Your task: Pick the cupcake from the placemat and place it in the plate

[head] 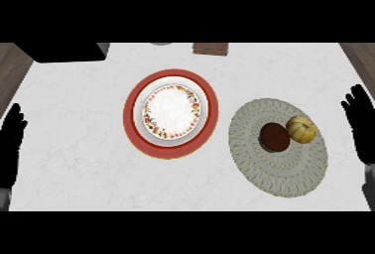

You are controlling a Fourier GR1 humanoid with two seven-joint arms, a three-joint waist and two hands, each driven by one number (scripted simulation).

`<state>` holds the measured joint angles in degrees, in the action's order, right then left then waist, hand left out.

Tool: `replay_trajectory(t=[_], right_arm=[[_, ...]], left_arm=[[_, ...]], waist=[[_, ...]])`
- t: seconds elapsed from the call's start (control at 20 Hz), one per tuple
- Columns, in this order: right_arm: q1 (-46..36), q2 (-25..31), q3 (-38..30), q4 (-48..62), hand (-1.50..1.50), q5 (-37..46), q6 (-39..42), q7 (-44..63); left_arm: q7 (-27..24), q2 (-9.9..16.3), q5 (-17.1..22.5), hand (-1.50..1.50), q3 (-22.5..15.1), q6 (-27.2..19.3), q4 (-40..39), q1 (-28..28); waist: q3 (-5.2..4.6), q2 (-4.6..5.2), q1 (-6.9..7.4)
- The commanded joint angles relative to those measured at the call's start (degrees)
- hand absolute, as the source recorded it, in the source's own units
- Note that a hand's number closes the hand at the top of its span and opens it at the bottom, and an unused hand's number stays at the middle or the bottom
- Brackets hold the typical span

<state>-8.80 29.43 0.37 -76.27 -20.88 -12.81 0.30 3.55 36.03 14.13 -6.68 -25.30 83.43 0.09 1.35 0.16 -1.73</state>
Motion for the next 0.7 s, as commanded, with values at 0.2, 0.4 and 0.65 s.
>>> replay_trajectory(t=[0.2, 0.4, 0.65], right_arm=[[-13.01, -8.49, 16.09, -6.84, 1.5, 5.07, 9.72, -5.52], [-13.96, 6.22, 25.04, -2.03, 1.5, 31.47, 2.29, -1.21], [-5.47, -21.33, 27.15, 4.82, -1.5, 30.13, -18.02, -9.18]], left_arm=[[-3.19, -2.52, 0.89, 0.0, -5.15, 7.7, 8.7, -12.05], [-3.12, -3.58, 2.2, 0.0, -7.23, 10.54, 9.47, -12.7], [-0.41, -4.21, 4.61, 0.0, -5.27, 11.99, 8.88, -16.2]], waist=[[-1.3, 0.15, 5.08], [-2.48, 0.18, 5.12], [-1.21, 0.18, 2.26]])
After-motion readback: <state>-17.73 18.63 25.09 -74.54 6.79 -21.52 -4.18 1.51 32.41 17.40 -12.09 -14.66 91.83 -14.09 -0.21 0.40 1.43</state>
